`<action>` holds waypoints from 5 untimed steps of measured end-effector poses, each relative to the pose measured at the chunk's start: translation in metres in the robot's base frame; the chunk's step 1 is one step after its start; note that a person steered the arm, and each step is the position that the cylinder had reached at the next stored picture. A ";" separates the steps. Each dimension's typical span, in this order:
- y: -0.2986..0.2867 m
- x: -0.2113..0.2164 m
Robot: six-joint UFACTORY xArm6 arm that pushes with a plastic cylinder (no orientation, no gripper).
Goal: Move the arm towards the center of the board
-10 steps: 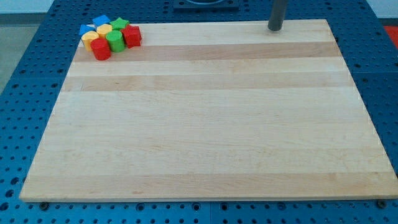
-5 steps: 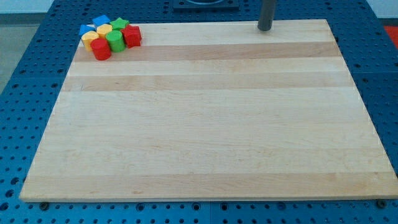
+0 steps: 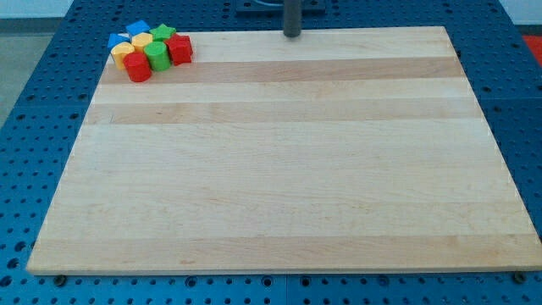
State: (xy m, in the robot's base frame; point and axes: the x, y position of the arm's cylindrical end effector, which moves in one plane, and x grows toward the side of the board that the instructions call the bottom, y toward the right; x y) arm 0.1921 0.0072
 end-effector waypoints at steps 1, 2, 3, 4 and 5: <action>-0.022 0.000; -0.040 0.000; -0.045 0.013; -0.046 0.058; -0.073 0.134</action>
State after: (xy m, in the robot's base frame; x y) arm 0.3262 -0.0659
